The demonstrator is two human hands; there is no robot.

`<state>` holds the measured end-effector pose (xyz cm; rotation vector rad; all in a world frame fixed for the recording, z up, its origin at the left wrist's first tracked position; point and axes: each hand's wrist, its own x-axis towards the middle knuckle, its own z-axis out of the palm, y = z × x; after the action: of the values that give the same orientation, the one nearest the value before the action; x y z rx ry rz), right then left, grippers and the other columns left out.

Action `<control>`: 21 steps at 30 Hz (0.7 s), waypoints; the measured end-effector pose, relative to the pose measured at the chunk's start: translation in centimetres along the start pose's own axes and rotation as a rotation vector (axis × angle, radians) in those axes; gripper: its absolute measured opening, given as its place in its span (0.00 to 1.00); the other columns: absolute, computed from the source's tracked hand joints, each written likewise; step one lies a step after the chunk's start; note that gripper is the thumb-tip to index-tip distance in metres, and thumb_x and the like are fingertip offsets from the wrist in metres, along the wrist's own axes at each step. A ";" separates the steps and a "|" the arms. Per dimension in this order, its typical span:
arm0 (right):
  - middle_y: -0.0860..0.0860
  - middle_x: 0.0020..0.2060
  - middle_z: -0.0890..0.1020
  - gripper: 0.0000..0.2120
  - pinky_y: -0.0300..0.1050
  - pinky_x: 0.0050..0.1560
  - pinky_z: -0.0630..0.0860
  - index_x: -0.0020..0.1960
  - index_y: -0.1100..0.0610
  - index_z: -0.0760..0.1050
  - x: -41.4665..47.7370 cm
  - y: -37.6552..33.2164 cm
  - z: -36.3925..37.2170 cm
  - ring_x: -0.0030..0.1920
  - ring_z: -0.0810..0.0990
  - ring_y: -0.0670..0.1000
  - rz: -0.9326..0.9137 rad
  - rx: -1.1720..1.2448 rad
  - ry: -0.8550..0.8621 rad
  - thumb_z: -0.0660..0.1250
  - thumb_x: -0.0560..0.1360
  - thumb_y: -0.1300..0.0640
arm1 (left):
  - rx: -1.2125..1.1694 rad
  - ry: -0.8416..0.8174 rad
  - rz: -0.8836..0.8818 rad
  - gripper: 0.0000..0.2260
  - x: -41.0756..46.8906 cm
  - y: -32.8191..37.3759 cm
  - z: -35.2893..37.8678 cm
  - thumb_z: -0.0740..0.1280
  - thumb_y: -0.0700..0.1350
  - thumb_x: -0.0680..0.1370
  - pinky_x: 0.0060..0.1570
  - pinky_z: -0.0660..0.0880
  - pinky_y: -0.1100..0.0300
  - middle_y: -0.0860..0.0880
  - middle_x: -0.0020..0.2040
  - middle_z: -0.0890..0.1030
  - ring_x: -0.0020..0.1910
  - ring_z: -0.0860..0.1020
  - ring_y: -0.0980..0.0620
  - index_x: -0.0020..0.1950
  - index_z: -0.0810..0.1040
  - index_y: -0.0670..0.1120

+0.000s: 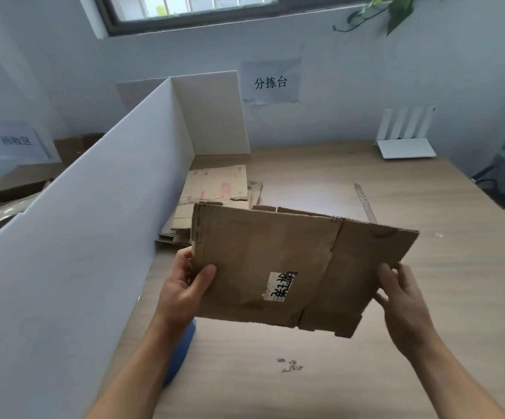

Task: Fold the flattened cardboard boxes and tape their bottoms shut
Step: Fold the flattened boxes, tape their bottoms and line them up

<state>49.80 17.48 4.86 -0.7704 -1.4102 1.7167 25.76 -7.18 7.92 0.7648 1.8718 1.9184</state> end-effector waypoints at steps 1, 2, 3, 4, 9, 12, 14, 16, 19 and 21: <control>0.40 0.43 0.81 0.08 0.59 0.62 0.74 0.51 0.50 0.74 -0.1 0.0 0.3 0.49 0.79 0.42 0.026 0.010 -0.002 0.61 0.82 0.46 | 0.000 -0.035 -0.005 0.22 -0.2 0.0 0.0 0.72 0.48 0.71 0.46 0.80 0.59 0.53 0.51 0.83 0.51 0.81 0.54 0.64 0.73 0.50; 0.40 0.46 0.81 0.09 0.62 0.66 0.72 0.52 0.50 0.74 -0.2 0.2 0.5 0.53 0.78 0.43 0.028 0.004 -0.005 0.57 0.83 0.47 | 0.001 -0.061 -0.015 0.26 -0.4 0.1 0.0 0.73 0.52 0.69 0.47 0.81 0.59 0.54 0.53 0.83 0.53 0.81 0.55 0.66 0.72 0.52; 0.41 0.51 0.81 0.12 0.64 0.68 0.70 0.54 0.49 0.75 -0.4 0.0 0.8 0.58 0.78 0.46 0.026 -0.003 -0.033 0.55 0.84 0.46 | 0.005 -0.078 -0.026 0.29 -0.5 0.0 -0.2 0.74 0.55 0.67 0.48 0.80 0.59 0.56 0.55 0.82 0.54 0.81 0.56 0.67 0.71 0.53; 0.42 0.56 0.81 0.14 0.64 0.69 0.69 0.58 0.48 0.76 -0.7 -0.1 1.1 0.62 0.77 0.49 0.023 -0.002 -0.069 0.54 0.84 0.44 | 0.051 -0.100 -0.041 0.31 -0.6 -0.3 -0.4 0.73 0.57 0.66 0.50 0.80 0.59 0.57 0.57 0.82 0.57 0.80 0.58 0.68 0.71 0.55; 0.49 0.61 0.82 0.35 0.58 0.63 0.75 0.65 0.44 0.76 -1.5 0.4 3.9 0.63 0.79 0.54 0.162 0.022 -0.272 0.65 0.67 0.24 | 0.349 -0.248 -0.065 0.33 -1.7 -2.5 1.5 0.72 0.65 0.67 0.61 0.72 0.64 0.62 0.64 0.78 0.64 0.76 0.61 0.70 0.71 0.58; 0.47 0.62 0.81 0.33 0.52 0.65 0.74 0.69 0.45 0.71 -1.6 2.0 5.1 0.62 0.80 0.48 0.145 -0.112 -0.282 0.62 0.72 0.27 | 0.152 -0.092 -0.174 0.36 -2.9 -3.9 3.3 0.77 0.60 0.67 0.55 0.78 0.57 0.57 0.64 0.76 0.63 0.77 0.54 0.71 0.67 0.57; 0.49 0.59 0.82 0.25 0.43 0.60 0.76 0.69 0.47 0.71 -1.3 2.7 4.9 0.56 0.81 0.43 0.163 -0.151 -0.204 0.63 0.76 0.36 | 0.173 -0.036 -0.182 0.35 -3.5 -4.2 3.0 0.78 0.57 0.69 0.52 0.77 0.58 0.56 0.62 0.75 0.60 0.77 0.53 0.71 0.64 0.63; 0.51 0.56 0.81 0.16 0.40 0.51 0.79 0.68 0.46 0.71 -0.9 2.9 3.7 0.52 0.82 0.46 0.190 -0.187 -0.154 0.63 0.80 0.48 | 0.265 -0.071 -0.152 0.34 -3.6 -4.3 1.8 0.78 0.61 0.66 0.55 0.76 0.58 0.54 0.59 0.76 0.57 0.78 0.56 0.67 0.65 0.74; 0.53 0.57 0.78 0.14 0.48 0.47 0.80 0.64 0.41 0.72 -0.8 3.0 1.8 0.54 0.81 0.51 0.277 -0.239 -0.212 0.65 0.81 0.54 | 0.423 -0.233 -0.054 0.30 -3.7 -4.2 0.5 0.74 0.62 0.65 0.60 0.75 0.55 0.57 0.63 0.74 0.64 0.73 0.60 0.66 0.71 0.71; 0.51 0.57 0.77 0.17 0.47 0.46 0.79 0.65 0.38 0.71 -1.1 3.0 1.4 0.55 0.81 0.51 0.289 -0.252 -0.265 0.66 0.80 0.55 | 0.443 -0.280 -0.037 0.27 -3.5 -4.1 0.1 0.74 0.60 0.66 0.62 0.76 0.51 0.61 0.68 0.70 0.69 0.70 0.58 0.64 0.74 0.66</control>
<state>48.62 15.58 2.24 -0.9483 -1.7923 1.9382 28.14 -8.96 3.43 1.0568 2.1285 1.3003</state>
